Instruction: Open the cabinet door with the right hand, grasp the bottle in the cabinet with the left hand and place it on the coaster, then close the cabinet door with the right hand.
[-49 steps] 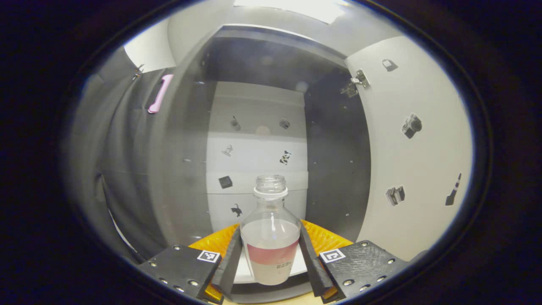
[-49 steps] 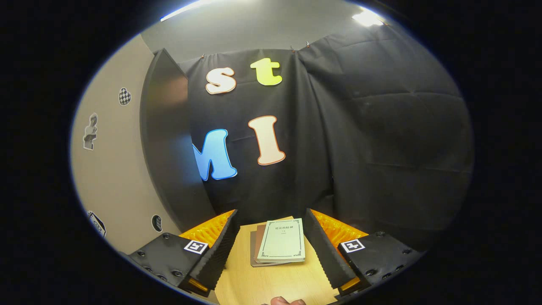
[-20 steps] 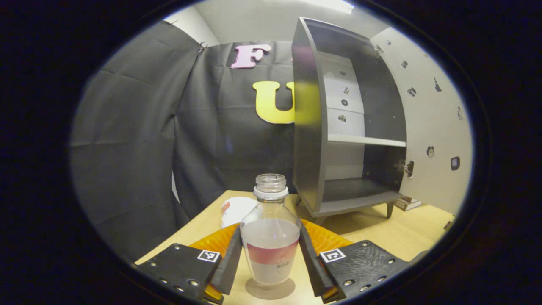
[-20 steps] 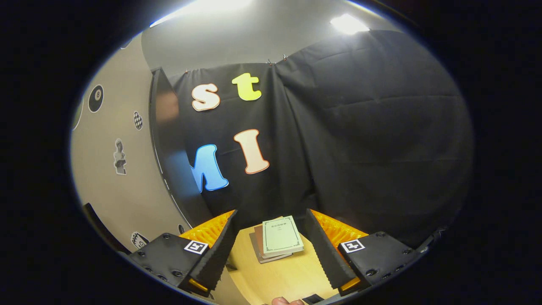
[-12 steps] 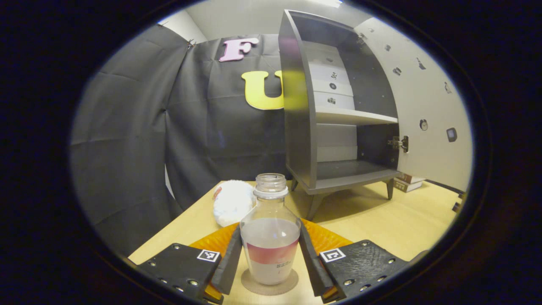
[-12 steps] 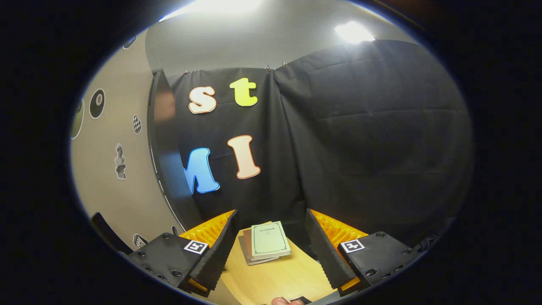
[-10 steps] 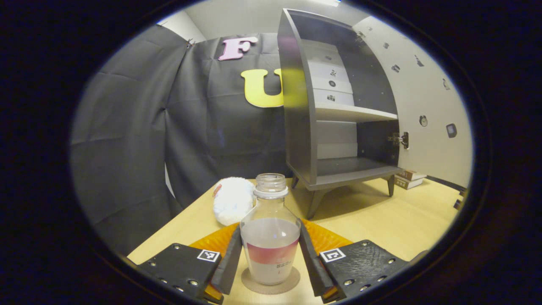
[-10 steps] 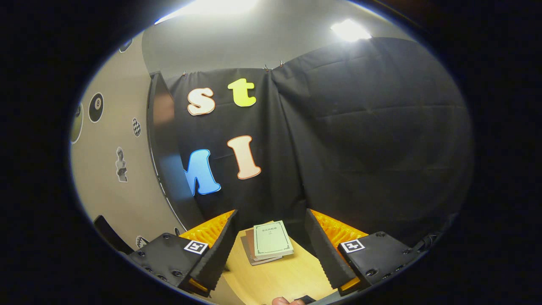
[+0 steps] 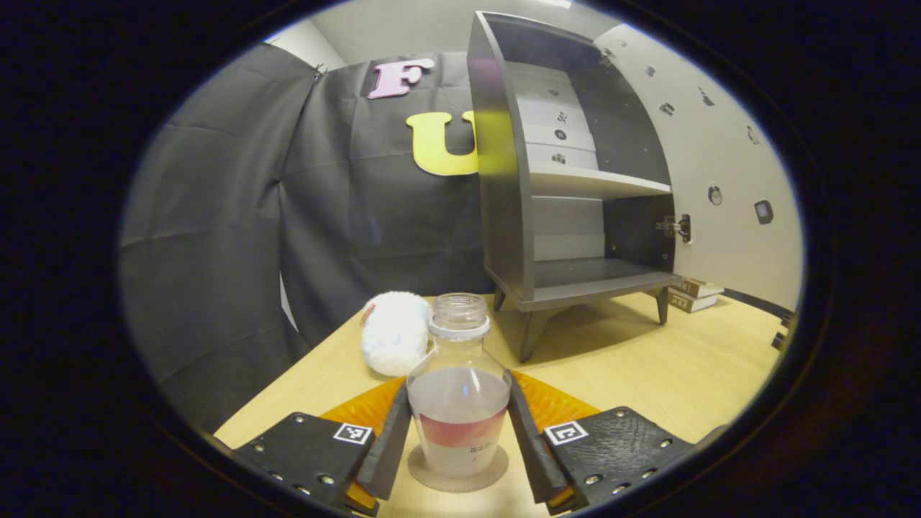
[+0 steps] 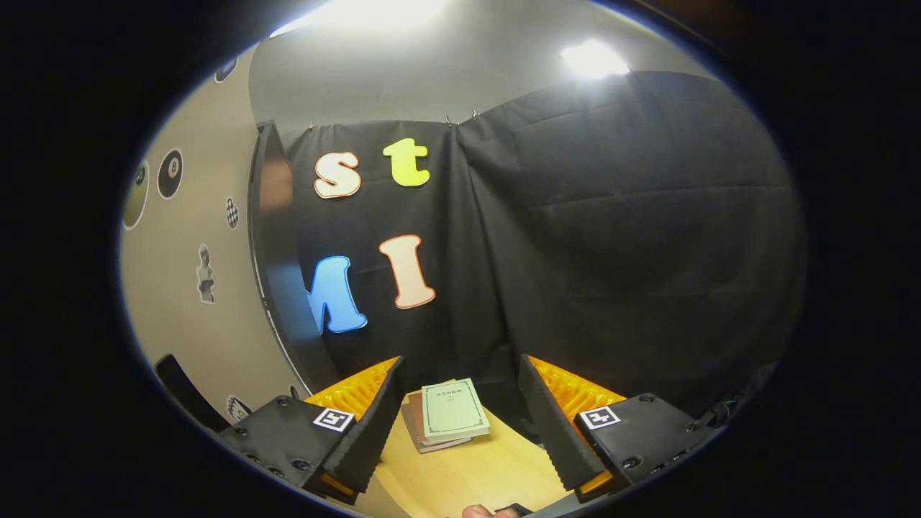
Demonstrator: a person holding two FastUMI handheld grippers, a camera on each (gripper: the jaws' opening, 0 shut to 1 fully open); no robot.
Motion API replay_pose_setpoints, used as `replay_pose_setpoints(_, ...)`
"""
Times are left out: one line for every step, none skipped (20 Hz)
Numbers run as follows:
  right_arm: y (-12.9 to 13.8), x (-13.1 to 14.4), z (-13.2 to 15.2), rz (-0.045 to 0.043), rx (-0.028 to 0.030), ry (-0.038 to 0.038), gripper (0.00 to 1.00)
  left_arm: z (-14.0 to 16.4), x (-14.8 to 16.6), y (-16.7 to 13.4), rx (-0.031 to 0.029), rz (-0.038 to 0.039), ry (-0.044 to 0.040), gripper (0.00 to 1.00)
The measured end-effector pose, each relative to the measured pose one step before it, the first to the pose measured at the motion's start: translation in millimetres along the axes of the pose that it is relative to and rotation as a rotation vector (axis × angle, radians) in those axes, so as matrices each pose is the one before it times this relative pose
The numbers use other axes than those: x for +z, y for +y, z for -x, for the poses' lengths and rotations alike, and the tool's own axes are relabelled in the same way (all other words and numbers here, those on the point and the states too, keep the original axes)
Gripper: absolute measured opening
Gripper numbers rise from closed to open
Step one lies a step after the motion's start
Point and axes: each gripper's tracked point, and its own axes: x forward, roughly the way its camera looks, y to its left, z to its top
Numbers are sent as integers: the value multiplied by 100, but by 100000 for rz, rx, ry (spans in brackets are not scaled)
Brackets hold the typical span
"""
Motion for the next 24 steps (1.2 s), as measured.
replay_pose_setpoints(291,-421,412,808,86,229,98,7,-118,-8,-423,-337,113,70)
replay_pose_setpoints(135,-419,220,1509,180,711,98,13,51,-40,-262,-296,227,70)
replay_pose_setpoints(103,-589,167,2756,158,895,98,97,-321,183,651,-854,850,73)
replay_pose_setpoints(7,-284,174,2423,217,591,98,79,-76,5,30,-588,875,71)
replay_pose_setpoints(170,-249,229,1381,333,264,98,210,137,73,42,-655,292,71)
replay_pose_setpoints(103,-152,260,1063,-221,-191,98,81,390,-140,-44,-785,-688,75)
replay_pose_setpoints(219,-243,326,1112,265,-630,98,138,645,-228,-504,-1256,-991,78)
replay_pose_setpoints(389,-527,224,843,707,-64,98,247,624,84,-774,-1428,-1205,87)
replay_pose_setpoints(293,-555,210,649,678,719,98,196,636,-30,-827,-1364,-762,87)
replay_pose_setpoints(139,-677,153,703,483,1054,98,241,589,14,-426,-1081,-718,87)
replay_pose_setpoints(-95,-400,163,467,-57,681,98,231,668,8,-151,-599,-1052,87)
replay_pose_setpoints(-152,-275,212,-187,-214,125,93,313,959,157,132,-173,-1563,87)
replay_pose_setpoints(-70,-102,169,-486,-179,-237,98,310,997,303,218,150,-1318,87)
replay_pose_setpoints(-87,-92,167,-492,-466,-625,98,533,1034,477,374,184,-1511,89)
replay_pose_setpoints(-156,-266,150,22,-631,-573,98,517,1226,437,548,305,-1960,89)
replay_pose_setpoints(-23,-431,161,510,-139,413,98,394,1245,341,193,375,-1913,87)
replay_pose_setpoints(276,-615,217,844,819,677,98,327,1412,190,355,94,-1624,89)
replay_pose_setpoints(98,-338,183,1158,451,311,98,466,1408,223,529,-79,-1537,87)
replay_pose_setpoints(-1,-187,267,1143,424,-17,98,346,1441,130,475,-181,-1365,89)
replay_pose_setpoints(219,-55,213,439,1020,-733,98,363,1454,122,618,-489,-1192,88)
replay_pose_setpoints(241,117,196,132,1270,-1077,98,533,1660,174,1241,-867,-1384,88)
replay_pose_setpoints(354,117,46,338,1761,-1123,98,479,1719,286,1536,-815,-1059,90)
replay_pose_setpoints(463,176,-40,889,2482,-1078,98,308,1698,43,1324,-148,-1004,87)
replay_pose_setpoints(469,219,-195,2040,3197,-1434,98,409,1498,-247,1041,324,-489,87)
